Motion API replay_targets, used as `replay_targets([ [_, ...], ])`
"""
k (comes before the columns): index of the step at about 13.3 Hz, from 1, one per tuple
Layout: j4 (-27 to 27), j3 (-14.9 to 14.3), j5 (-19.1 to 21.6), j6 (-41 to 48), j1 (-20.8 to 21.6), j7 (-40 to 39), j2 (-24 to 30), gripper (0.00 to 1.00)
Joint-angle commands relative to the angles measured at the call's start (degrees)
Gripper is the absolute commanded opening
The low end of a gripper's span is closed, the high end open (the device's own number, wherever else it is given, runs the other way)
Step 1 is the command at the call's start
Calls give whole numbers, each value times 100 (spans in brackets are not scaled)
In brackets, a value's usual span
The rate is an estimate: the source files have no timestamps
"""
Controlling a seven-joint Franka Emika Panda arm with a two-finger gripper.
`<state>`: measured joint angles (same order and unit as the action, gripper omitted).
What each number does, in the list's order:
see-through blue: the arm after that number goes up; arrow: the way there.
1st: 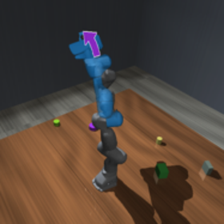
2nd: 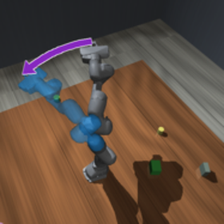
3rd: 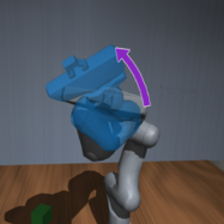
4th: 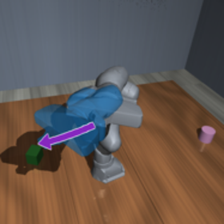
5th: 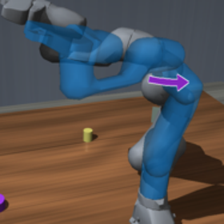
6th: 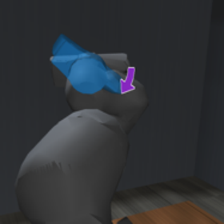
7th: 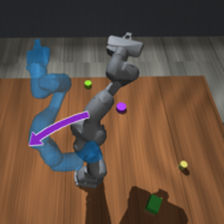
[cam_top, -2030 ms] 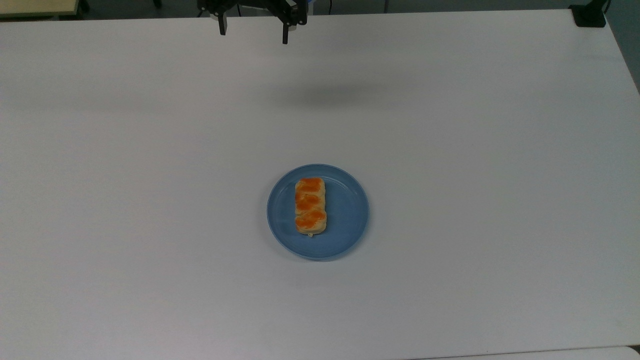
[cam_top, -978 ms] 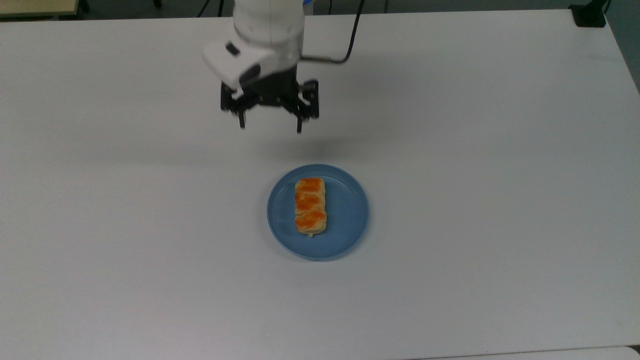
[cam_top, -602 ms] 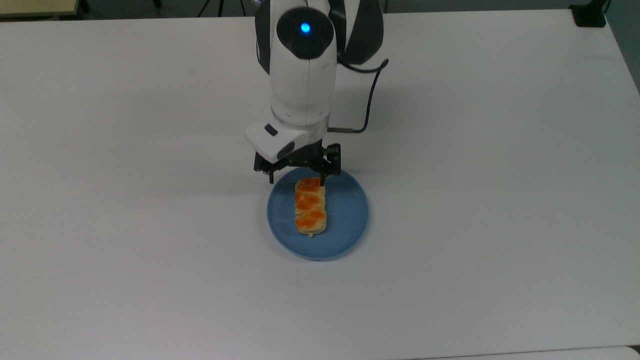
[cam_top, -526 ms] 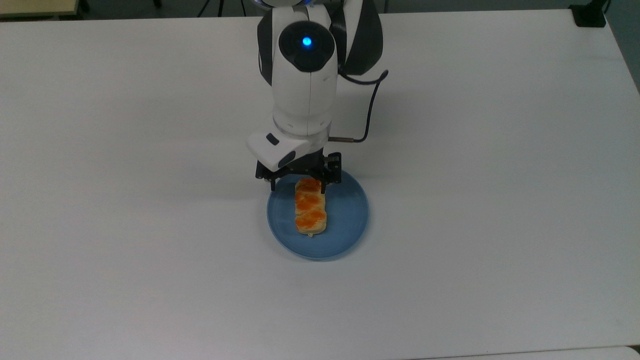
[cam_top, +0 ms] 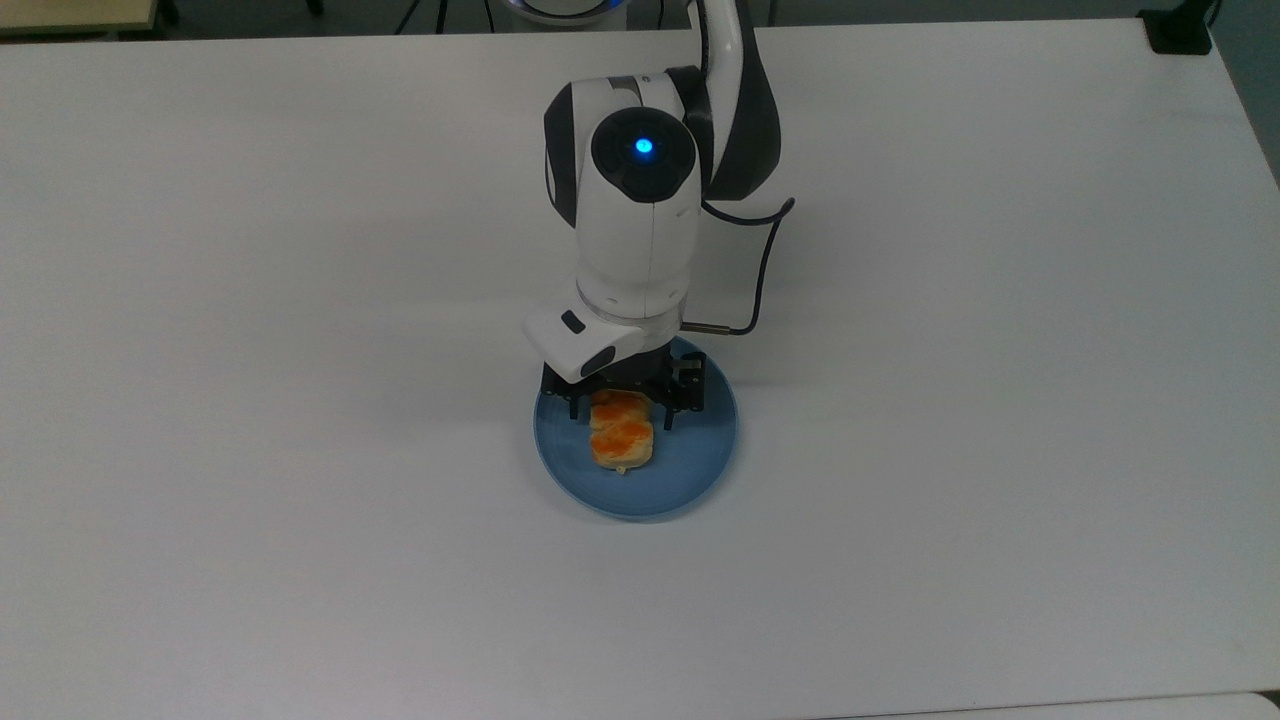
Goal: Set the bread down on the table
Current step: 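Close the gripper around the bread roll, then lift the bread roll off the plate and lower it onto the table beside it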
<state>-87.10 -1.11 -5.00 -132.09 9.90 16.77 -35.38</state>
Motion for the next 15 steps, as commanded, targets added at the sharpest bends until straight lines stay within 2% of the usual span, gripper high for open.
replay_targets([
  [1,79,-12,-27,-54,56,186,-13,53],
  [2,79,-12,-36,-54,56,186,-4,40],
  [4,79,-12,-36,-28,56,186,66,25],
  [8,79,119,-45,77,414,413,470,25],
  [13,70,120,-290,218,1188,1134,445,26],
  [15,26,128,-388,157,1434,1381,331,31],
])
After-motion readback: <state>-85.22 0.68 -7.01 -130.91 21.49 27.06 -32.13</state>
